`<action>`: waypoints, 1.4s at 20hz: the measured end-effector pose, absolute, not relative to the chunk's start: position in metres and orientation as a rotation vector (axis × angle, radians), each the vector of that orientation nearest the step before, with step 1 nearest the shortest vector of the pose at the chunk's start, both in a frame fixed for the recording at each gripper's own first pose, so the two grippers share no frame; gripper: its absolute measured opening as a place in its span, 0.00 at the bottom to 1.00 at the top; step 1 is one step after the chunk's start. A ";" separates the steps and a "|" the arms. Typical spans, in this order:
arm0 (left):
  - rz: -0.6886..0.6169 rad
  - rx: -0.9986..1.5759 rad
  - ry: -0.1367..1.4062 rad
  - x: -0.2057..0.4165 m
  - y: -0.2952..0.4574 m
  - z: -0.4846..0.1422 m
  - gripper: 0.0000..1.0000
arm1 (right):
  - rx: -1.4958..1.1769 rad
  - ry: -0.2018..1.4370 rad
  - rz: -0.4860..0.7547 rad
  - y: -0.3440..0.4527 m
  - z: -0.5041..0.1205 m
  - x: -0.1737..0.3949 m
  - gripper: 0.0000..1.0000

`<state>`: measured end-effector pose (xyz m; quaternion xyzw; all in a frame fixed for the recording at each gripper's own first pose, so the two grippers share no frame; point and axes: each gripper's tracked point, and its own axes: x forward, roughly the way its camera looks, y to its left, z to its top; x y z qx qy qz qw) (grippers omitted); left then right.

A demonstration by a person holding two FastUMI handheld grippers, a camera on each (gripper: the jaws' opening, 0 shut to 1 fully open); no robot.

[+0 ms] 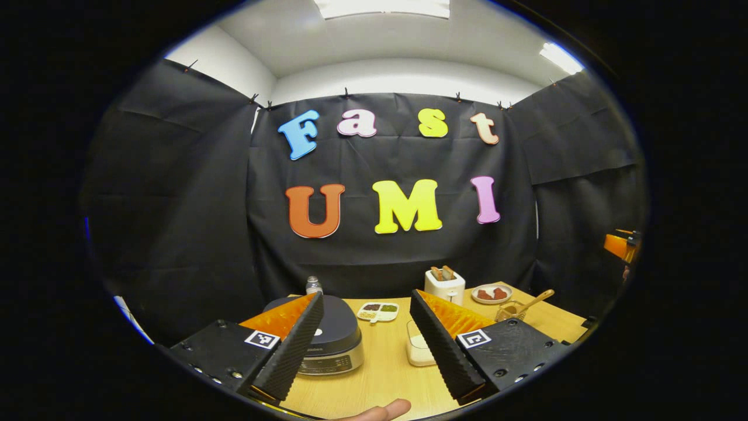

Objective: Close the left gripper, press the button to open the rice cooker; take a wooden spoon from the chopstick holder with the right hand, scoop a spoonful of rice and pour it into the rice cooker, then put the wooden spoon back into the chopstick holder.

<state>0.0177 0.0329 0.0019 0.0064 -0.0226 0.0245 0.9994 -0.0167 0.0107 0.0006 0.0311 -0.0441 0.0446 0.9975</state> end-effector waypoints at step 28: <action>0.242 -0.114 0.532 0.133 0.117 -0.153 0.00 | 0.108 0.006 0.109 0.017 -0.050 0.002 1.00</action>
